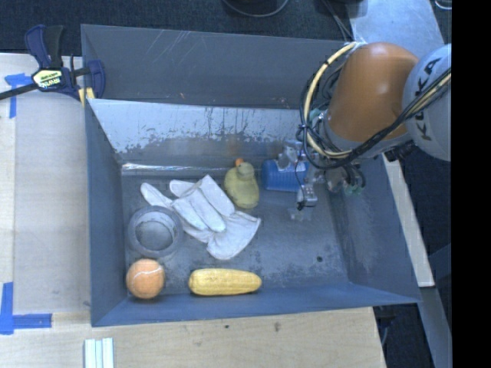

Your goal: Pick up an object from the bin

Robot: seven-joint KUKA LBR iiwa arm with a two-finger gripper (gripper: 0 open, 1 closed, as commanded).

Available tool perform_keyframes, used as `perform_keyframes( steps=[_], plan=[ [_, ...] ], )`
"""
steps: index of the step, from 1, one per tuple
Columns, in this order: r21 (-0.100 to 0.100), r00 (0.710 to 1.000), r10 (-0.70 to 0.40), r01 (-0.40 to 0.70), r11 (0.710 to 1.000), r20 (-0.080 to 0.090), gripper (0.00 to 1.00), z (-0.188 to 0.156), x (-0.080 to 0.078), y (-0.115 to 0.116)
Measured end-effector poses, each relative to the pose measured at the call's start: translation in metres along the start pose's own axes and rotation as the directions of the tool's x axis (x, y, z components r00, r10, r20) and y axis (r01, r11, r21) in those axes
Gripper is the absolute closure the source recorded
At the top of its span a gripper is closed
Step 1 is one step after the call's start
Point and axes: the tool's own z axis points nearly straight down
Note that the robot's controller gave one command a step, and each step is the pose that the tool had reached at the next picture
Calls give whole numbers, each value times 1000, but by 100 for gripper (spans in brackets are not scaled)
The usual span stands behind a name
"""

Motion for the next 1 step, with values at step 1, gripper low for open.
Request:
perform_keyframes(
  steps=[1],
  plan=[
    [-1,1000,20,-20,1000,-3,0,55,-2,25]
  ],
)
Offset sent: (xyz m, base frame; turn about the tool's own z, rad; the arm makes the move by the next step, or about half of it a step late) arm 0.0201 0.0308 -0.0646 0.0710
